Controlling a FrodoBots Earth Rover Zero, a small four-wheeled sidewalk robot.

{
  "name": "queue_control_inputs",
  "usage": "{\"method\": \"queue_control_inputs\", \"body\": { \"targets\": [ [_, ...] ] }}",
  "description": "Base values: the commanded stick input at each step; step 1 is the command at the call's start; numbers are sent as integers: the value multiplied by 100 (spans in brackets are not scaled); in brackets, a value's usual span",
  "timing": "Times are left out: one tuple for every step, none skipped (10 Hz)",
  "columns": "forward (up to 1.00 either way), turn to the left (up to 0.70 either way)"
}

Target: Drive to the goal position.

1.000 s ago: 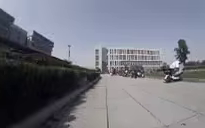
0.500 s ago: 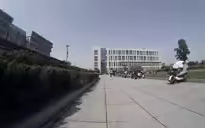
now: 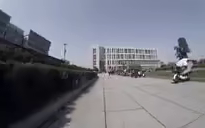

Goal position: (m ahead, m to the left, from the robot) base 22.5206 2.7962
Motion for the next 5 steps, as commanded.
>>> {"method": "queue_control_inputs", "body": {
  "targets": [
    [85, 0],
    [85, 0],
    [85, 0],
    [85, 0],
    [85, 0]
  ]
}}
